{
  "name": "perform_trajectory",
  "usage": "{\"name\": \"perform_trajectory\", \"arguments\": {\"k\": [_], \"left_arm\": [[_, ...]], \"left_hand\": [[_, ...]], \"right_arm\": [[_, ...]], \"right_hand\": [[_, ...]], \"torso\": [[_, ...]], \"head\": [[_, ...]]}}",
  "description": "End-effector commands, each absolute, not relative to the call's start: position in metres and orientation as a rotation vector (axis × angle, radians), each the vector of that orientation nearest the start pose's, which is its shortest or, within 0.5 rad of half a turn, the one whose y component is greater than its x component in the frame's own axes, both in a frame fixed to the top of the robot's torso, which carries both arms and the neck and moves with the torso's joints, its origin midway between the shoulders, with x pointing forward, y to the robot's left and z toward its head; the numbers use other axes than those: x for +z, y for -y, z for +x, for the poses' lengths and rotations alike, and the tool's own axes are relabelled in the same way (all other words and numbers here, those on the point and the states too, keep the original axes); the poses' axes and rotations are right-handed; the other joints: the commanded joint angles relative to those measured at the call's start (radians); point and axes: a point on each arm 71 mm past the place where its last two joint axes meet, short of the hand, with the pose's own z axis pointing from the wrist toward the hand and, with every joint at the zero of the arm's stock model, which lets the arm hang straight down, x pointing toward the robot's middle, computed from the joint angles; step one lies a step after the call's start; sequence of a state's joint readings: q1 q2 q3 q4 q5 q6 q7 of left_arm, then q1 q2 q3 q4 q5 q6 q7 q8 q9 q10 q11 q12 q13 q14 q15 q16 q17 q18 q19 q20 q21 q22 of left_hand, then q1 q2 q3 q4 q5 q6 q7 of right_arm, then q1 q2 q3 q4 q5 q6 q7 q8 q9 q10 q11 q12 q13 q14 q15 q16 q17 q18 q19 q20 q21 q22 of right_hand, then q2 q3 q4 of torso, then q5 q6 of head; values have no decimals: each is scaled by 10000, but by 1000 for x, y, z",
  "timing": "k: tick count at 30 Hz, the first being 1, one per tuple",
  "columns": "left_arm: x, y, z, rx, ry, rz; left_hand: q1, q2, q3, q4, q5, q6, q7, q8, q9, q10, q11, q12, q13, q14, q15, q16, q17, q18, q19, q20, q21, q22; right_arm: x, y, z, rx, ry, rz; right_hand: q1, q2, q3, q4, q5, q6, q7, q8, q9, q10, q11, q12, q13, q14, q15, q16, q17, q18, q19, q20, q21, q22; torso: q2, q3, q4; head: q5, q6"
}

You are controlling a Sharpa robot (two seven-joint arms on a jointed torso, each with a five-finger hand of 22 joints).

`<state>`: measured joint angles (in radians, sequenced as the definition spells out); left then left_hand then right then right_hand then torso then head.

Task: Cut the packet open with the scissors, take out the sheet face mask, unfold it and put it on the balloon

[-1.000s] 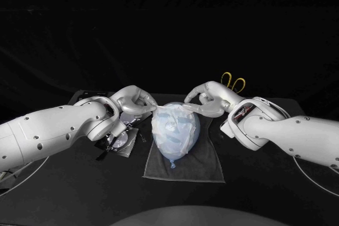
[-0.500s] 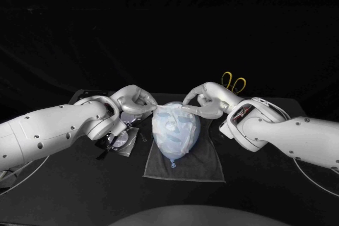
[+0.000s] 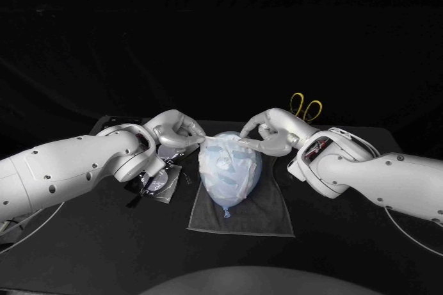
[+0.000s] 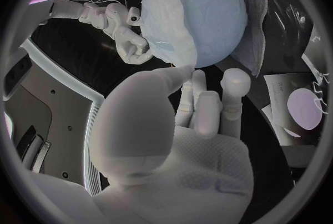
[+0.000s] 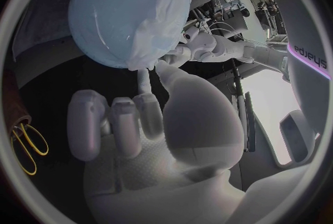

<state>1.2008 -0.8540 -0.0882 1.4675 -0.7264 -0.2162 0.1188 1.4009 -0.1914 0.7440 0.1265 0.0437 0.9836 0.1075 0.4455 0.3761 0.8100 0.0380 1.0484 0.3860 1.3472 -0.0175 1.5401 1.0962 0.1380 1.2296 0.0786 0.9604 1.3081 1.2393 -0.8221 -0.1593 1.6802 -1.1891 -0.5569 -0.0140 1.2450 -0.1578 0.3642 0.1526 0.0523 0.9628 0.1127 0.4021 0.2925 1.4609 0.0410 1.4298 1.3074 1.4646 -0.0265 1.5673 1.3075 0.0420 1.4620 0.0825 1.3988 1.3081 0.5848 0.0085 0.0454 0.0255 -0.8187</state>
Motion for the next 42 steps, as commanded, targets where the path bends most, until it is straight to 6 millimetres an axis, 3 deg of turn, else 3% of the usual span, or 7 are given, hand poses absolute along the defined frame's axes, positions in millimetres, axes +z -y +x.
{"name": "perform_trajectory", "arguments": {"k": [1, 7, 14, 24, 33, 42], "left_arm": [[-208, -217, 486, -11176, -18376, -4341], [-207, -216, 485, -11184, -18379, -4339], [-207, -216, 485, -11199, -18380, -4331], [-207, -215, 485, -11225, -18380, -4318], [-207, -216, 484, -11203, -18379, -4332], [-207, -218, 485, -11128, -18343, -4384]], "left_hand": [[14, 93, 81, -10, 65, 54, -8, 38, 825, 38, 3, 40, 14, 55, -4, 33, 17, -64, 72, 2, 55, 172], [14, 93, 81, -10, 65, 54, -8, 38, 825, 38, 3, 40, 14, 55, -4, 33, 17, -64, 72, 2, 55, 172], [14, 93, 81, -10, 65, 54, -8, 38, 825, 38, 3, 40, 14, 55, -4, 33, 17, -64, 72, 2, 55, 172], [14, 93, 81, -10, 65, 54, -8, 38, 825, 38, 3, 40, 14, 55, -4, 33, 17, -64, 72, 2, 55, 172], [14, 93, 81, -10, 65, 54, -8, 38, 825, 38, 3, 40, 14, 55, -4, 33, 17, -64, 72, 2, 55, 172], [-14, 84, 117, -28, 63, 57, -9, 40, 834, 45, 1, 43, 16, 62, -6, 34, 19, -68, 88, -2, 80, 184]], "right_arm": [[-184, 150, 443, 9464, -15851, -76], [-187, 148, 441, 9460, -15875, -187], [-187, 147, 442, 9415, -15739, -206], [-184, 144, 441, 9565, -15305, -134], [-180, 150, 443, 9759, -14822, 765], [-185, 158, 452, 9654, -15413, 1953]], "right_hand": [[119, 7, -20, -69, 0, 109, -7, 45, 13, 20, -49, 14, 1416, 1062, -14, 35, 2633, -59, 433, -29, 30, 2150], [261, 76, -7, -132, 2, 198, -64, 114, 38, 37, -100, 24, 1429, 1062, -57, 35, 2633, -63, 442, -64, 53, 2157], [928, 472, 389, -504, -37, 438, -255, 325, 126, 122, -270, 100, 1504, 1062, -197, 35, 2633, -90, 493, -179, 185, 2194], [1197, 795, 755, -736, -35, 594, -471, 633, 280, 424, -461, 449, 1813, 1062, -370, 35, 2633, -136, 580, -340, 402, 2254], [1251, 855, 1044, -910, -34, 565, -500, 880, 426, 562, -505, 612, 1961, 1062, -425, 35, 2633, -158, 620, -411, 502, 2282], [1212, 859, 1110, -927, -35, 541, -500, 935, 458, 569, -506, 616, 1966, 1062, -427, 35, 2633, -156, 616, -419, 491, 2278]], "torso": [[-3, 4, -1], [3, 4, -6], [2, 7, -2], [2, 6, -1], [-4, 3, 1], [-4, 4, -8]], "head": [[25, -20], [33, -41], [26, -45], [30, -60], [53, -63], [78, -42]]}}
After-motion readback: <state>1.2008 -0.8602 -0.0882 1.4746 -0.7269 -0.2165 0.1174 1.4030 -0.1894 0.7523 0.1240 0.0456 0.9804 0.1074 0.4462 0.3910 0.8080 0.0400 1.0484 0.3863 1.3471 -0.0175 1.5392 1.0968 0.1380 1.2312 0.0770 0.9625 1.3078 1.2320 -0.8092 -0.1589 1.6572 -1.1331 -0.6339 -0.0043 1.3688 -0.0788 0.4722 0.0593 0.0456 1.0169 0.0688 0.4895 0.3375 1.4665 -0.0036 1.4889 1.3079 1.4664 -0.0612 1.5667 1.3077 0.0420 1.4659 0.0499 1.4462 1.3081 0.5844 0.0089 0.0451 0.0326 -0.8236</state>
